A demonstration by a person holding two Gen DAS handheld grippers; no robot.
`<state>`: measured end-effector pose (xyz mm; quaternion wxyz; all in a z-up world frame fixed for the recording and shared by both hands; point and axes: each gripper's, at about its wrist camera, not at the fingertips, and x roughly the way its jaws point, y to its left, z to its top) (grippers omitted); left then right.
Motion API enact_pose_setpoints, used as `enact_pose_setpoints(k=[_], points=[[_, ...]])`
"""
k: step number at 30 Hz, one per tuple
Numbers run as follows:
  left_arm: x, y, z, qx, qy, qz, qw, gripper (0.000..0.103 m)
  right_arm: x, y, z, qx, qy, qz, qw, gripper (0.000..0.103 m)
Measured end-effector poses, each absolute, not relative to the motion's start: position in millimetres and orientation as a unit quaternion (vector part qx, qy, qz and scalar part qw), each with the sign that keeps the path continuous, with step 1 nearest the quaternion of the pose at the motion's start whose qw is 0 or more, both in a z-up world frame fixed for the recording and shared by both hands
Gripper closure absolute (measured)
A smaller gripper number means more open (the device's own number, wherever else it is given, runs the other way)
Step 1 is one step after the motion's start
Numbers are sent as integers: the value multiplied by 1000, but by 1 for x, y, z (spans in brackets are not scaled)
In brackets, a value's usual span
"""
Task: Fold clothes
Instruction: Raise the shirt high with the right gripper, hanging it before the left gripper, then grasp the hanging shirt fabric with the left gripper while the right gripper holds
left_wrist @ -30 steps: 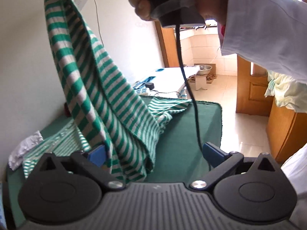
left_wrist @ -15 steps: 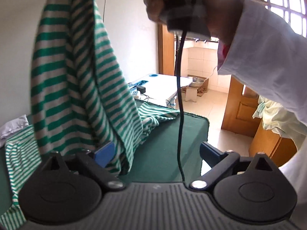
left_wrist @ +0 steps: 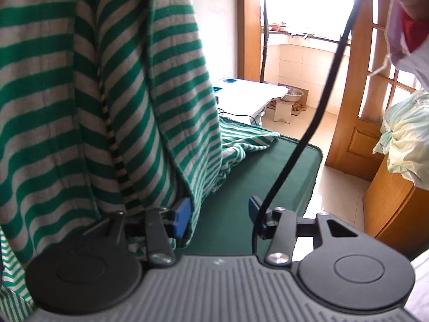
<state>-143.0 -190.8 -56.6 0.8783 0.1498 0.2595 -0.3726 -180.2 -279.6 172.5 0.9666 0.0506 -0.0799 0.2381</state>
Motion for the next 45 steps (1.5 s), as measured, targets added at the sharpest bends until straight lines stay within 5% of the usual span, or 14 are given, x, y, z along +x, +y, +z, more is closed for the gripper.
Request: enact_pose_setpoints(k=[1, 6, 9, 13, 18, 19, 21, 22, 33, 41, 45], points=[[-152, -186, -54, 154, 252, -382, 876, 5, -182, -283, 172, 48, -80, 235, 967, 96], [-174, -165, -39, 122, 248, -429, 860, 1, -180, -298, 170, 47, -66, 233, 969, 95], [-157, -166, -42, 92, 271, -424, 860, 14, -180, -302, 166, 64, -63, 242, 966, 95], [-126, -179, -51, 53, 295, -399, 867, 45, -182, -305, 165, 86, -63, 252, 962, 95], [-113, -189, -59, 56, 293, -368, 881, 47, -189, -302, 165, 87, -66, 257, 960, 95], [-110, -190, -60, 55, 298, -367, 879, 57, -190, -302, 165, 87, -66, 256, 960, 95], [-106, -192, -63, 51, 310, -368, 875, 96, -192, -302, 164, 86, -66, 254, 961, 95], [-108, -192, -63, 52, 311, -363, 877, 103, -192, -301, 164, 86, -66, 251, 962, 95], [-157, -171, -65, 62, 296, -268, 915, 103, -191, -305, 159, 77, -61, 224, 970, 95], [-162, -198, -73, 129, 280, -255, 916, 103, -179, -330, 144, 202, -45, 255, 945, 95], [-150, -193, -71, 121, 291, -239, 918, 103, -187, -323, 147, 159, -52, 211, 963, 95]])
